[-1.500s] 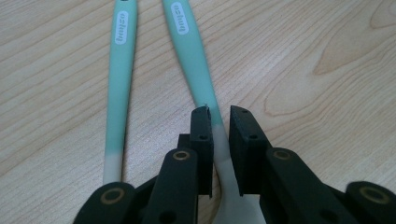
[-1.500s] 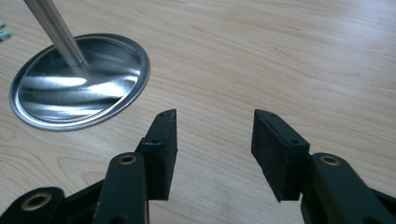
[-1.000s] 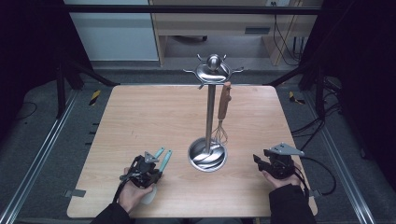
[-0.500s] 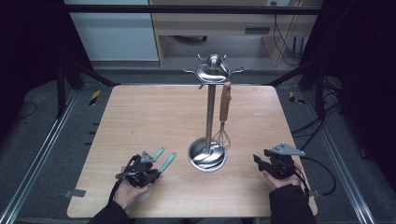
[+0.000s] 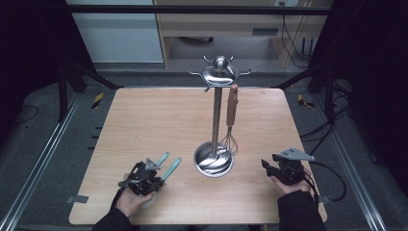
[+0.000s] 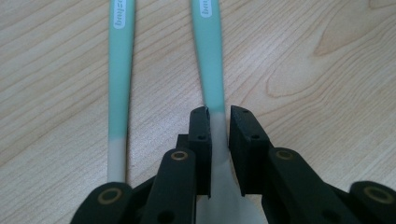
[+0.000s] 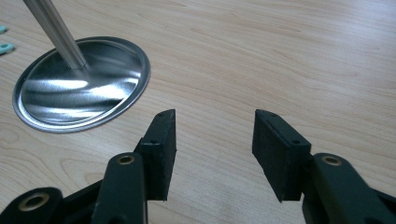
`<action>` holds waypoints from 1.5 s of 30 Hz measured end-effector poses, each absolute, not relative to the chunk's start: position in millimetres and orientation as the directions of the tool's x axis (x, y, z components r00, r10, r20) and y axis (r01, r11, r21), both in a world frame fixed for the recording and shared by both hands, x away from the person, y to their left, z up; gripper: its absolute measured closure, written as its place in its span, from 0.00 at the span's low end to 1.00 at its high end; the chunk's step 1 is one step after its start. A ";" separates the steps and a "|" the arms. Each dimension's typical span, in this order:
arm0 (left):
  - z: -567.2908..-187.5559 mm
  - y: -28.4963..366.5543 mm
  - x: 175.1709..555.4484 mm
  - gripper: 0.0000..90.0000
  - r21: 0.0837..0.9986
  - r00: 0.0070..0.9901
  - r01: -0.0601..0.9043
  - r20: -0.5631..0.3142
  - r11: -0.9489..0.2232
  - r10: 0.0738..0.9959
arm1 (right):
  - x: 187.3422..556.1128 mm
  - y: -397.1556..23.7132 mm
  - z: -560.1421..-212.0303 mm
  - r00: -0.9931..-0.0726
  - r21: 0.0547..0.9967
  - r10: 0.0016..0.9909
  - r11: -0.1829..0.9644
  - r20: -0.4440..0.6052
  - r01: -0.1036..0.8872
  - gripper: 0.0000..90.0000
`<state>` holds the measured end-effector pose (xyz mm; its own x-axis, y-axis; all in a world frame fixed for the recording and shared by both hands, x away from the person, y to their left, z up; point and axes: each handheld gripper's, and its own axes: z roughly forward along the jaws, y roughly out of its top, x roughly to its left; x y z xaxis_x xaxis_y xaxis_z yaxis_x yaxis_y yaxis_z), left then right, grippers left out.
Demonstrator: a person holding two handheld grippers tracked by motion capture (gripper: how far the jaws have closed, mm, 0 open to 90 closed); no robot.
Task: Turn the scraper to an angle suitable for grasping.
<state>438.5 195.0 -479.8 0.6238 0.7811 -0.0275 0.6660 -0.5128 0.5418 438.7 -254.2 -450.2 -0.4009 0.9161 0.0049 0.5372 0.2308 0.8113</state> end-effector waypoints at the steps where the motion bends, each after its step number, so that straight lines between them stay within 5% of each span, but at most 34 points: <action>1: -480.0 195.0 438.5 0.87 0.543 0.620 0.668 -0.029 -0.509 0.784 | 438.7 -254.3 -450.3 -0.400 0.811 0.916 0.230 0.005 0.538 0.56; 17: -478.2 189.1 439.5 0.90 0.519 0.620 0.669 0.004 -0.532 0.784 | 439.2 -254.8 -451.4 -0.397 0.810 0.918 0.236 -0.004 0.537 0.55; 45: -459.7 199.1 430.6 0.90 0.624 0.622 0.606 0.014 -0.493 0.783 | 439.3 -255.7 -450.8 -0.393 0.807 0.920 0.226 0.009 0.546 0.55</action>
<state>430.6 199.1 -459.7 0.6218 0.7831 0.0143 0.6064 -0.4929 0.6240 439.3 -255.7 -450.8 -0.3929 0.9195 0.0089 0.5461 0.2255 0.8068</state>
